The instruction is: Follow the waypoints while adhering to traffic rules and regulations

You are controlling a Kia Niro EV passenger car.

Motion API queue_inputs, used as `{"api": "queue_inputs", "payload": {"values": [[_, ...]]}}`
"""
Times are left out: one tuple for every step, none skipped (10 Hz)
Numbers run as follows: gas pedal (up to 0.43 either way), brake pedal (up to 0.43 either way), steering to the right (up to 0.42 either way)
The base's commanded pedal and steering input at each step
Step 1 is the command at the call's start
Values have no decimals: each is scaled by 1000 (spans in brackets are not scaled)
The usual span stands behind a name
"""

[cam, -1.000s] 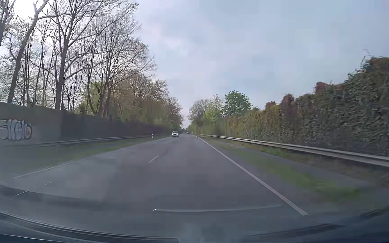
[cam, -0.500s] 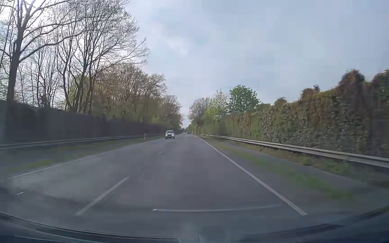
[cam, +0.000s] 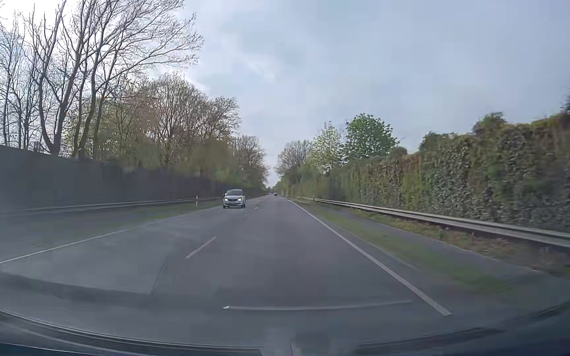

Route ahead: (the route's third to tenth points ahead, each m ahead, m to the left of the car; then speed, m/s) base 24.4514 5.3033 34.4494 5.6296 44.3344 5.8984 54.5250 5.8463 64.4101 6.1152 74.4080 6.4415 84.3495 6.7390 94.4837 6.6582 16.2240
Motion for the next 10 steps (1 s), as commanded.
{"api": "queue_inputs", "payload": {"values": [[118,0,-5],[118,0,-5],[118,0,-6],[118,0,-5],[118,0,-6],[118,0,-6],[118,0,-6],[118,0,-6],[118,0,-6],[118,0,-6]]}}
